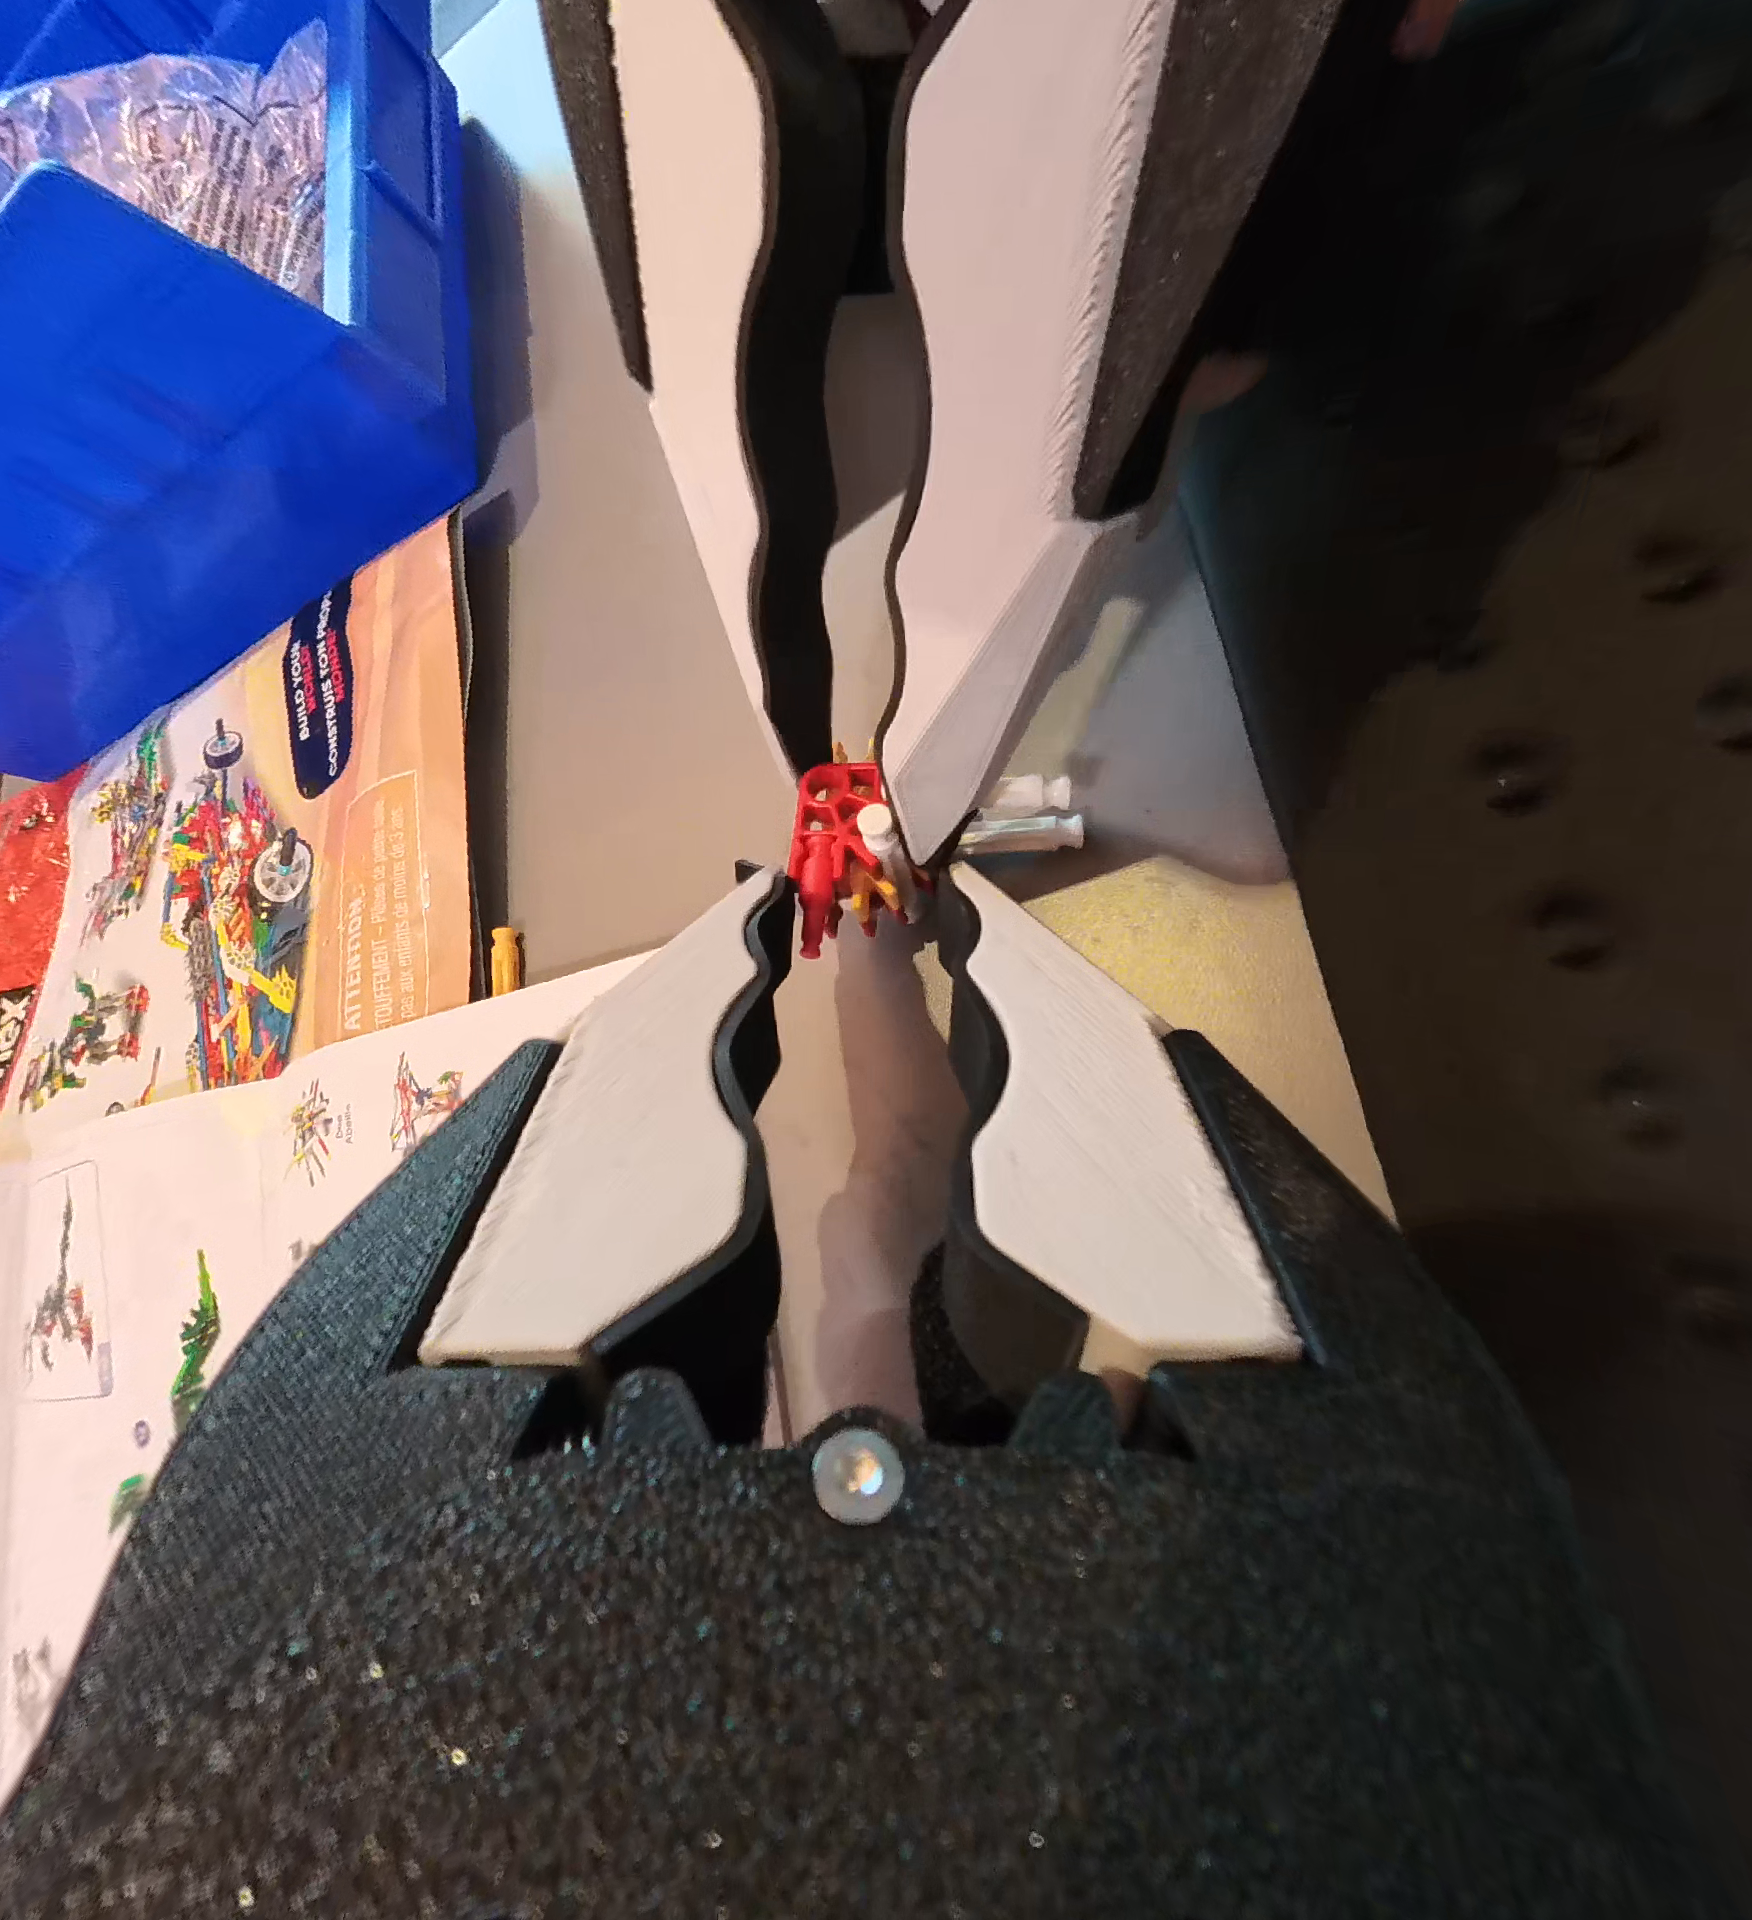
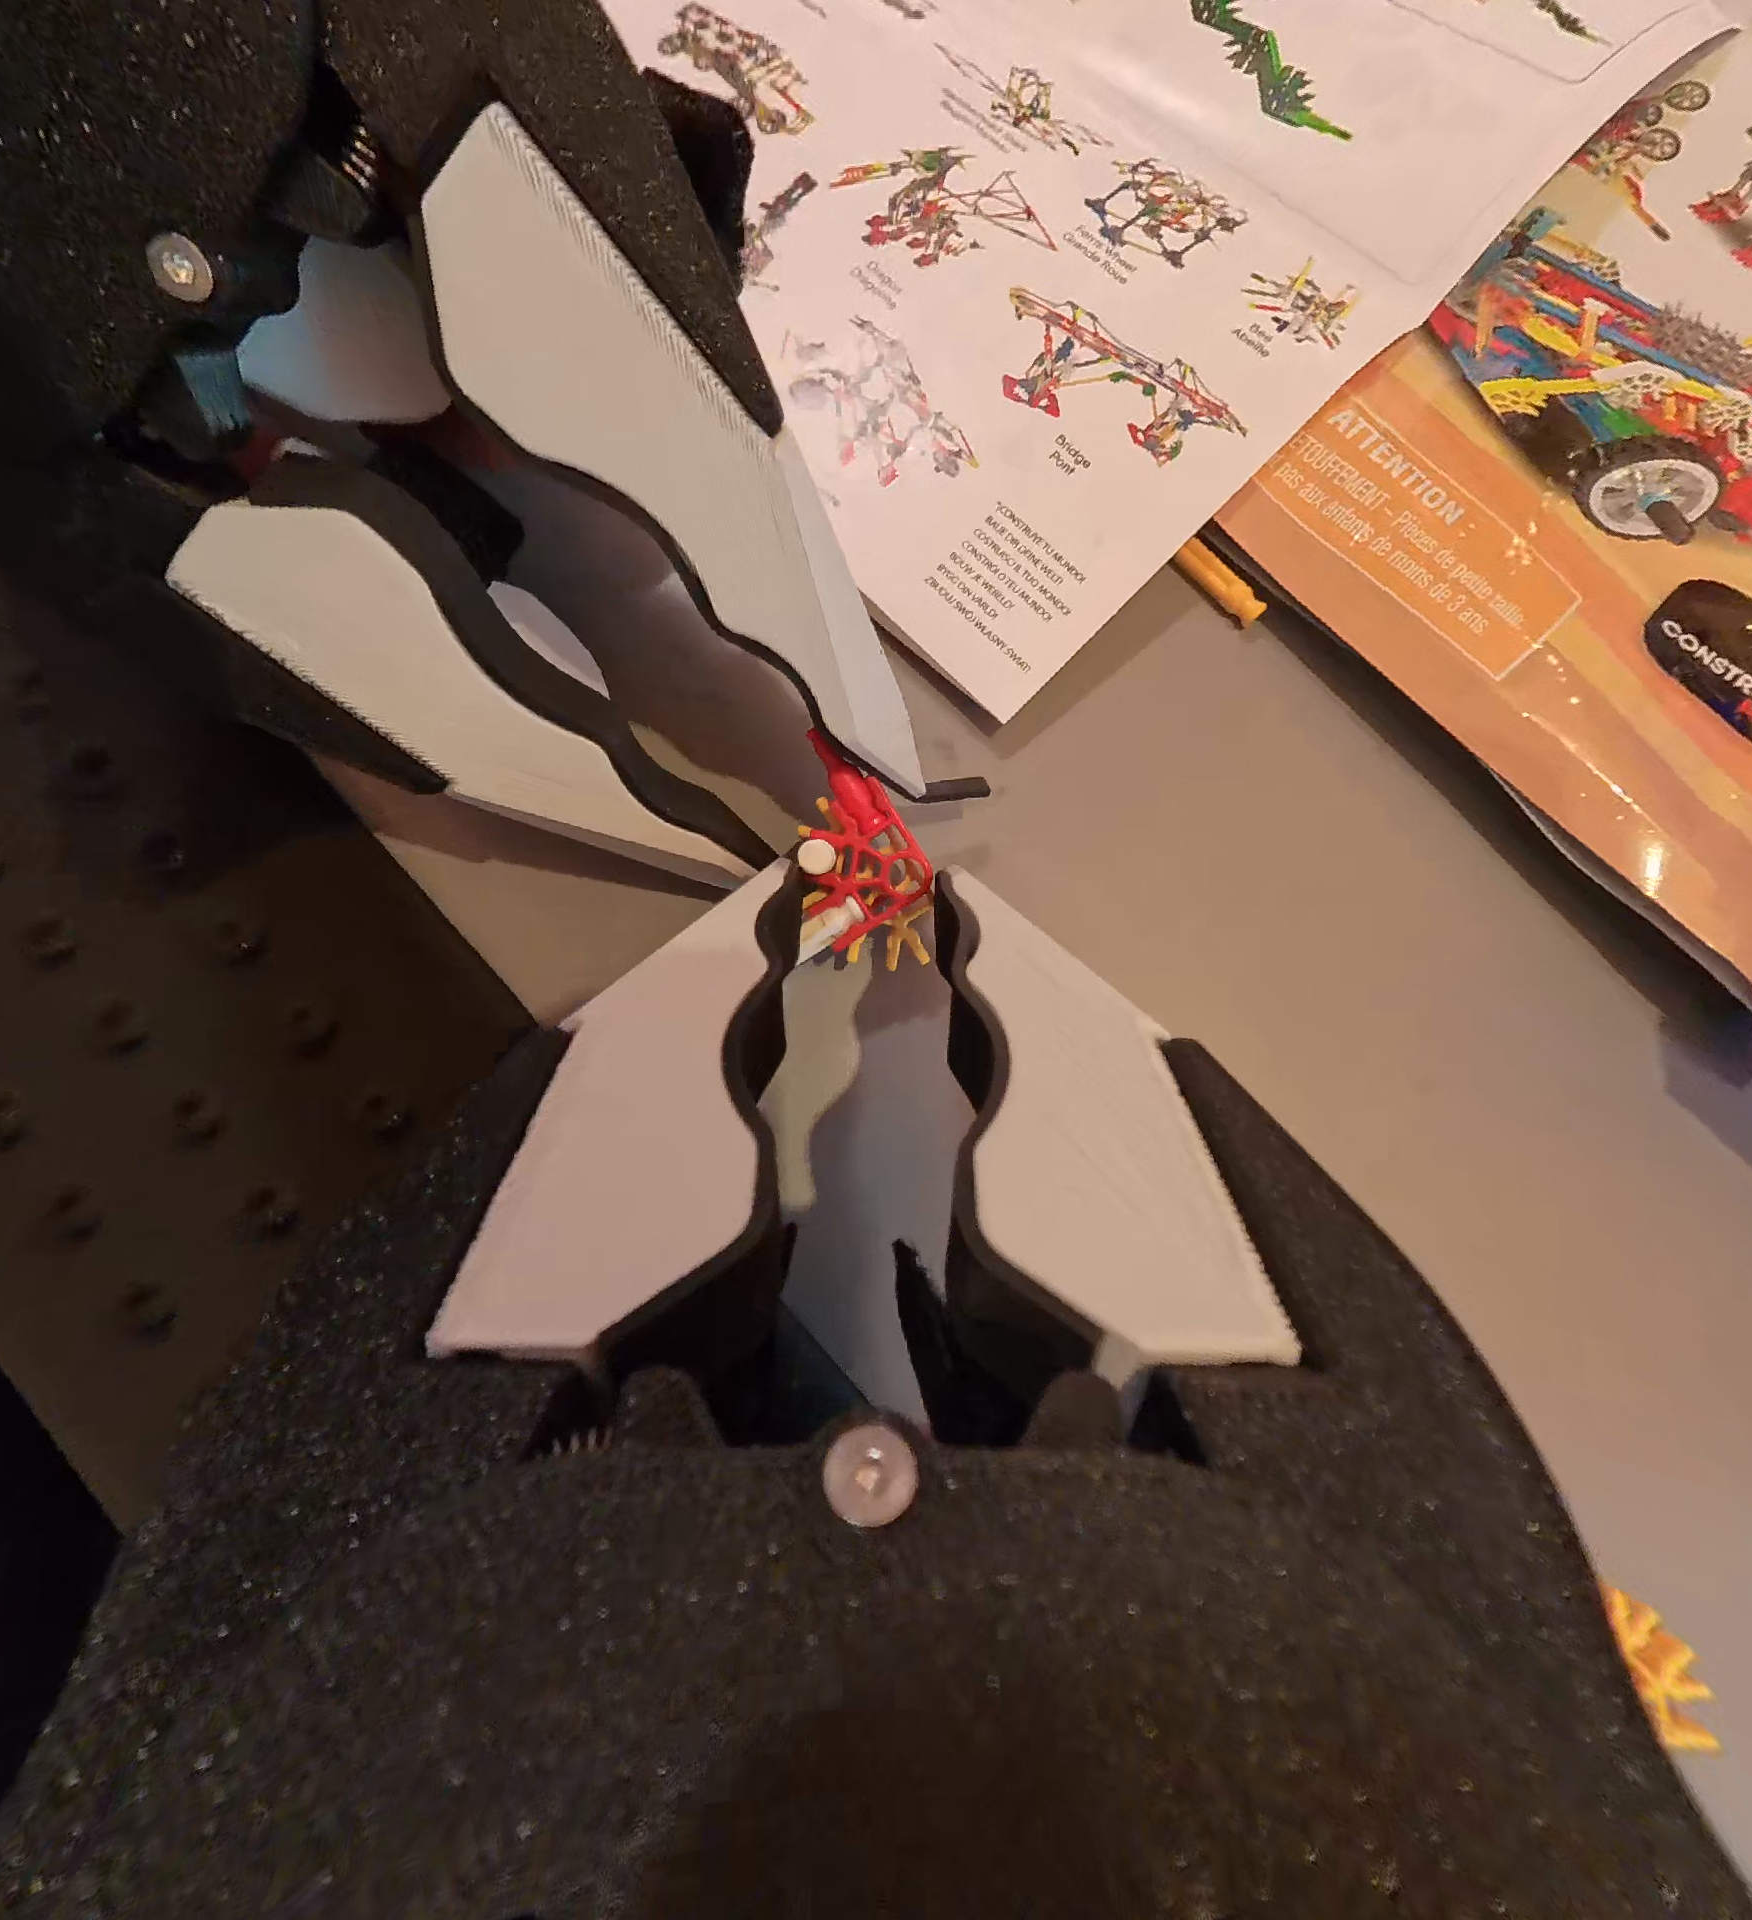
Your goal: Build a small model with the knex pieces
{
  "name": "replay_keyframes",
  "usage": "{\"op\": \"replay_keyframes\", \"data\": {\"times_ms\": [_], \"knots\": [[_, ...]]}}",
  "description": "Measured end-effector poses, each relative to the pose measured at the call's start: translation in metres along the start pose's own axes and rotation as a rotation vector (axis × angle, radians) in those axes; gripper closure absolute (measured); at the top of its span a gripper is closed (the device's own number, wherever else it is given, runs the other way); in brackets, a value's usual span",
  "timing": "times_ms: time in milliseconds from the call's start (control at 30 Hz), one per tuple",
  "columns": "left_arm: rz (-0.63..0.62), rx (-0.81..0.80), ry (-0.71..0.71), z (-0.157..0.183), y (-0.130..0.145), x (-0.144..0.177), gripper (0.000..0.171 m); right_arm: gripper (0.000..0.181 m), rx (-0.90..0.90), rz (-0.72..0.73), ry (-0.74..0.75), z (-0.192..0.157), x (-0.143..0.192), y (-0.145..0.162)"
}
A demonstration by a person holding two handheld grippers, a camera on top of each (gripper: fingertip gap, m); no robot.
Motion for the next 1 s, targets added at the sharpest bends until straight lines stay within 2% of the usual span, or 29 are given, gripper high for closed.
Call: {"op": "replay_keyframes", "data": {"times_ms": [200,367,467,633,733,1000], "knots": [[0.001,-0.002,0.005,0.003,-0.002,-0.001,0.148,0.156,-0.042,0.006,-0.030,0.001,0.000,0.001],[0.010,-0.004,0.017,0.003,-0.002,-0.001,0.147,0.157,0.018,0.002,-0.015,-0.002,0.001,0.001],[0.020,-0.018,0.094,0.002,0.001,0.004,0.146,0.157,0.020,0.019,-0.051,-0.003,0.001,0.003],[0.059,0.032,0.126,-0.011,0.005,0.014,0.150,0.157,0.046,0.031,-0.077,-0.005,0.001,0.004],[0.090,0.025,0.157,-0.009,0.005,0.013,0.160,0.157,0.050,0.035,-0.083,-0.005,0.001,0.004],[0.109,-0.020,0.178,-0.005,0.005,0.016,0.159,0.158,0.074,0.043,-0.112,-0.008,0.002,0.006]]}}
Point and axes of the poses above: each gripper's, where its closed fingertips meet, x back along the fingers, y out of its underside, z = x × y across the jaws, the point moved 10 cm from there along x, back along the fingers, and after that the axes turned 8 degrees about z, right-handed, at the moved point
